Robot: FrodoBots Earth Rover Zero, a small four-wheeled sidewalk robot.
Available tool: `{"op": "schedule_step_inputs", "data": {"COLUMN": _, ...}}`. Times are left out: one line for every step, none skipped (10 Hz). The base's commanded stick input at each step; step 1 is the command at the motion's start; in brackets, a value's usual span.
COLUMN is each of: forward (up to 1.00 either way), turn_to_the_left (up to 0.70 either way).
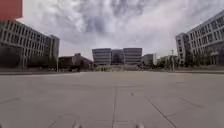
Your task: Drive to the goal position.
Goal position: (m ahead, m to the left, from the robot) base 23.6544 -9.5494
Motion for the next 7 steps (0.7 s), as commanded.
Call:
{"op": "schedule_step_inputs", "data": {"forward": 0.7, "turn_to_the_left": 0.0}}
{"op": "schedule_step_inputs", "data": {"forward": 0.7, "turn_to_the_left": 0.0}}
{"op": "schedule_step_inputs", "data": {"forward": 0.7, "turn_to_the_left": 0.0}}
{"op": "schedule_step_inputs", "data": {"forward": 0.7, "turn_to_the_left": 0.0}}
{"op": "schedule_step_inputs", "data": {"forward": 0.7, "turn_to_the_left": 0.0}}
{"op": "schedule_step_inputs", "data": {"forward": 0.7, "turn_to_the_left": 0.0}}
{"op": "schedule_step_inputs", "data": {"forward": 0.7, "turn_to_the_left": 0.0}}
